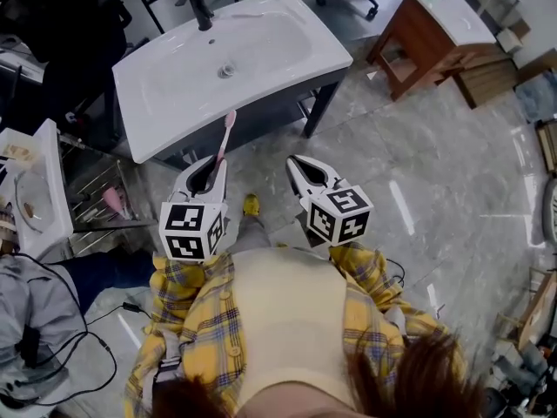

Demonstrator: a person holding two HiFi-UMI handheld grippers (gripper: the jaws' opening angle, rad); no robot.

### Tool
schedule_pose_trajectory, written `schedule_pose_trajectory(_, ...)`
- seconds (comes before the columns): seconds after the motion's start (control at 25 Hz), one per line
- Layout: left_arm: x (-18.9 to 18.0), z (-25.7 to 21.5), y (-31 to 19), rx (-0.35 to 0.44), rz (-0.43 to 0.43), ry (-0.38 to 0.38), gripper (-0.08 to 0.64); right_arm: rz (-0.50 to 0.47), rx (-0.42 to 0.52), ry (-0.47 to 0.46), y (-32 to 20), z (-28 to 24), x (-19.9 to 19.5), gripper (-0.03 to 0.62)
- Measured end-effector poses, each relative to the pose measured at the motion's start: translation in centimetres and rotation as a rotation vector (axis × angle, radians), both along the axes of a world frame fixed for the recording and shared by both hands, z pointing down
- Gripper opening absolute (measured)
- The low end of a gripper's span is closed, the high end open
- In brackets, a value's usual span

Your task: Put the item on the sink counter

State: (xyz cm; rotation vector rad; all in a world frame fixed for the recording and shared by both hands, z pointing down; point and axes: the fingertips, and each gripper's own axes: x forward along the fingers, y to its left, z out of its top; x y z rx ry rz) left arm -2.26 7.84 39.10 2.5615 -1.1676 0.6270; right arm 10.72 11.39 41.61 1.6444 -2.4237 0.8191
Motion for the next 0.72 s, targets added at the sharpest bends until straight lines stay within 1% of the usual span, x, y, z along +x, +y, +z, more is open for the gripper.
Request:
schedule_pose_trajectory(0.32, -1.9, 0.2, -5.9, -0.020, -0.001, 0.009, 0.052, -0.007, -0.018, 0.016, -5.8, -0.2, -1.9, 0.014)
schedule_pose_trajectory(0.72, -3.8, 0.8, -11.6, -0.043, 0.000, 0.018, 0.052, -0.008, -0.036, 0.030, -11.5, 0.1, -3.8, 0.014)
